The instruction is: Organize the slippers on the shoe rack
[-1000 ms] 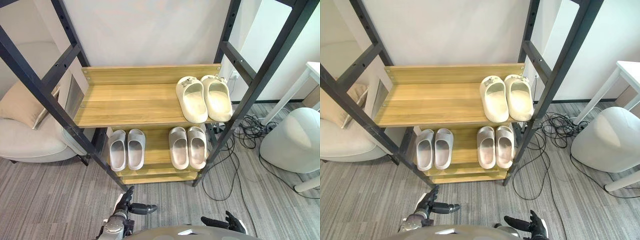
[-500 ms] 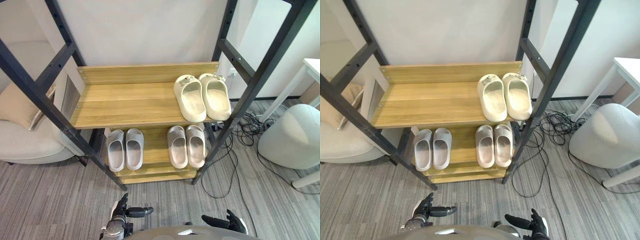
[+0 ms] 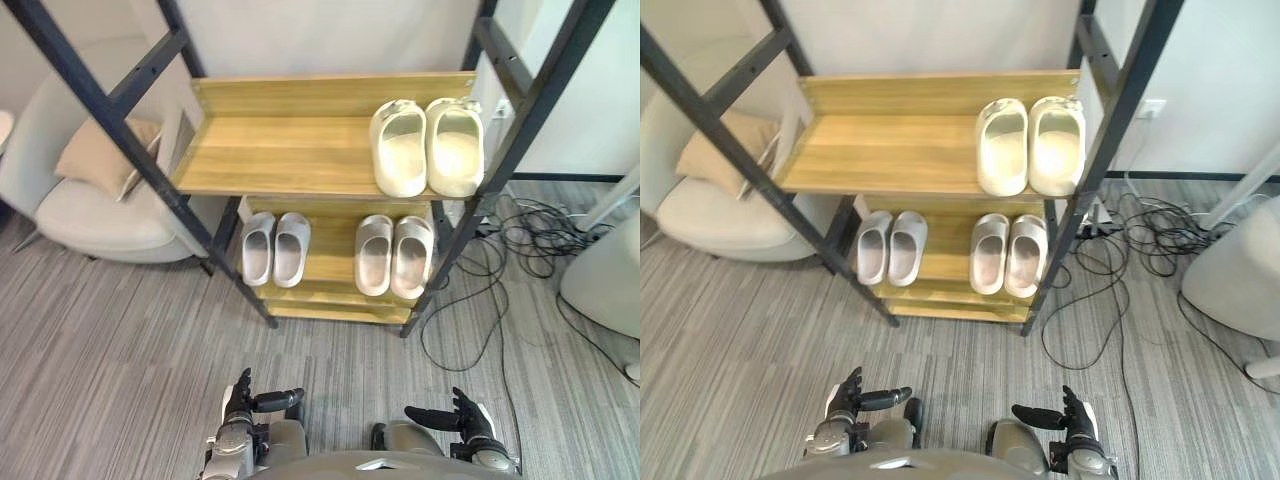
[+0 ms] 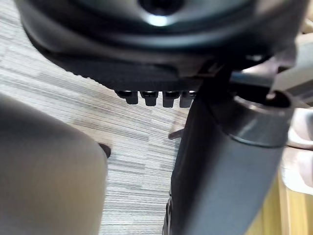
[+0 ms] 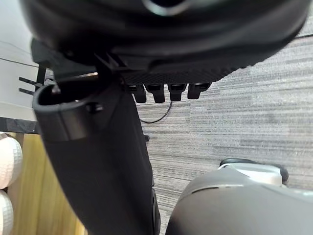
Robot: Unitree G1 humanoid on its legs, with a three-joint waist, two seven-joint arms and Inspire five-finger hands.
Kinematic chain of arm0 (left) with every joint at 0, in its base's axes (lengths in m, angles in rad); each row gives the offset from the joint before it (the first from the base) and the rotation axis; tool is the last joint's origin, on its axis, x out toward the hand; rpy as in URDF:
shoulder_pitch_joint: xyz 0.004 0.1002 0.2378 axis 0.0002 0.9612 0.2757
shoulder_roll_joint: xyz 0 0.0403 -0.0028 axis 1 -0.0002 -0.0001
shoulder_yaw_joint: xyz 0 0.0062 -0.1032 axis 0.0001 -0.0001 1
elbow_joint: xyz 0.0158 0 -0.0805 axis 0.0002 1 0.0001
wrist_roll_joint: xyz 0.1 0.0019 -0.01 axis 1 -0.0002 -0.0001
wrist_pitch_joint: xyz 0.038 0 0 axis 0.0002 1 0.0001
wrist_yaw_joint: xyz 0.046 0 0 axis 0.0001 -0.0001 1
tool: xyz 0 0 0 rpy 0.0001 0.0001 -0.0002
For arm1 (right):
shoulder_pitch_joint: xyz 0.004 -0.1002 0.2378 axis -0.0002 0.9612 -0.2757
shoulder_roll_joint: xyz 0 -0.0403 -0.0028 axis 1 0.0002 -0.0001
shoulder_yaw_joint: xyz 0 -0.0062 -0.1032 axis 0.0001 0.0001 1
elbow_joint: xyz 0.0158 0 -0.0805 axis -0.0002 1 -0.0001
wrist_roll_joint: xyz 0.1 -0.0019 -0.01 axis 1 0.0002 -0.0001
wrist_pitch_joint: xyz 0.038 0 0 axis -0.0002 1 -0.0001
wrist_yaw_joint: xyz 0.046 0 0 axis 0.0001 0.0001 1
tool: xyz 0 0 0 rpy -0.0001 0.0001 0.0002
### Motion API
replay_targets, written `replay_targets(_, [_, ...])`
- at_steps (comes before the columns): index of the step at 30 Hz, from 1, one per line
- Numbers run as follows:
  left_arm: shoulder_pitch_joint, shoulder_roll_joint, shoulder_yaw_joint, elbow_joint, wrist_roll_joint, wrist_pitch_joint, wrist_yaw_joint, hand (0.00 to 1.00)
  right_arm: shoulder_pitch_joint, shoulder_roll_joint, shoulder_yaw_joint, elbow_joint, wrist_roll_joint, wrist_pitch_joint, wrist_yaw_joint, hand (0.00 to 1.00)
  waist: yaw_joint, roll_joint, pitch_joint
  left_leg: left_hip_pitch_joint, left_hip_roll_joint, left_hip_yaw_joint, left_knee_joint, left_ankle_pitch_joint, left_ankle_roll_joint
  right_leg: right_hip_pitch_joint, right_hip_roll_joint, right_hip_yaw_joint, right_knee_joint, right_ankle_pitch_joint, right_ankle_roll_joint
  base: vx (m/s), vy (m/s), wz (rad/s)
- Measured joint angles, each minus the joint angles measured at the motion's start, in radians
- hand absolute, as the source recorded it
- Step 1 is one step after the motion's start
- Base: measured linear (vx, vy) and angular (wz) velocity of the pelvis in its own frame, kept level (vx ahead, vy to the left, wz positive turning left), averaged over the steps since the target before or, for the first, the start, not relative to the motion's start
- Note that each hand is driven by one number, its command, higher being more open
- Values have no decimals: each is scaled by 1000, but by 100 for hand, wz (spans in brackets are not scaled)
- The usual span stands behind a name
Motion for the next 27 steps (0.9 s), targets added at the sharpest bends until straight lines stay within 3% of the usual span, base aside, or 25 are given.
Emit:
replay_targets(3, [-44,19,-1,27,1,-4,-4,100,-31,35,-29,4,-1,1,-9,100,-9,-39,20,-59,-35,120,150,-21,24,3,-67,-76,-83,66,-13,-62,-59,80])
replay_targets(4, [-47,18,-2,31,4,-5,-3,100,-32,37,-31,5,-1,1,-9,100,-11,-40,20,-57,-36,154,198,-43,23,10,-78,-95,-107,81,-9,-26,19,103])
replay_targets(6, [-49,-1,-11,56,10,-8,-1,100,-29,35,-45,5,-2,1,-4,100,-25,-6,2,12,24,324,300,-108,41,36,-96,-187,-162,117,12,-21,120,111])
replay_targets(7, [-50,-5,-16,63,13,-8,0,100,-31,35,-49,5,-2,1,-4,100,-29,-1,-1,29,38,358,298,-121,49,37,-101,-203,-160,118,13,-39,212,115])
replay_targets(8, [-60,-11,-36,71,30,-7,-3,100,-38,36,-65,5,-2,0,-4,100,-36,13,-8,50,51,433,253,-121,51,38,-116,-256,-155,123,25,-81,213,121])
replay_targets(9, [-62,-10,-45,68,41,-8,-3,100,-43,51,-79,7,-3,1,-2,100,-40,4,-9,57,30,476,196,-112,55,57,-120,-298,-181,130,45,-93,214,142])
replay_targets(11, [-60,-3,-69,70,51,-6,-1,100,-39,73,-85,9,-2,1,-1,100,-49,-2,-12,99,-8,472,55,-80,74,99,-133,-374,-240,153,65,-88,182,117])
replay_targets(13, [-55,4,-80,72,71,-2,-5,100,-33,108,-113,15,-3,2,10,100,-51,-12,-19,140,-63,409,-72,-9,92,165,-147,-460,-313,190,98,-89,191,110])
replay_targets(15, [-46,10,-80,81,71,-3,-6,100,-33,108,-114,19,-3,2,16,100,-49,-8,-24,178,-95,378,-150,19,100,199,-154,-486,-338,207,115,-28,144,62])
replay_targets(19, [-34,32,-61,106,67,-3,-3,100,-32,112,-115,25,-10,5,15,100,-42,-15,-27,183,-130,346,-153,0,124,233,-179,-518,-347,216,135,17,120,30])
replay_targets(20, [-33,33,-56,108,68,-3,-5,100,-33,115,-116,25,-11,6,15,100,-38,-22,-27,189,-149,353,-152,-15,133,225,-212,-525,-290,183,164,100,162,24])
replay_targets(22, [-31,30,-41,108,68,-3,-7,100,-34,120,-118,25,-9,10,14,100,-40,-36,-24,199,-157,372,-147,-31,140,218,-247,-526,-223,141,183,104,130,26])
replay_targets(24, [-30,50,-26,112,70,-4,-17,100,-23,139,-116,25,-21,14,15,100,-33,-83,-36,198,-195,354,-83,-79,158,212,-335,-519,-91,61,218,146,95,45])
replay_targets(25, [-30,57,-24,111,70,-5,-17,100,-18,145,-116,25,-21,15,17,100,-30,-95,-43,195,-209,336,-57,-101,162,214,-355,-506,-53,49,223,190,58,67])
replay_targets(26, [-31,59,-27,116,75,-6,-17,100,-18,146,-120,21,-22,15,20,100,-37,-99,-46,189,-221,288,-15,-132,183,188,-395,-435,78,57,208,256,98,96])
replay_targets(27, [-31,57,-28,123,78,-8,-17,100,-23,137,-120,16,-27,13,19,100,-47,-83,-44,196,-213,239,15,-152,194,132,-402,-336,206,70,155,309,21,122])
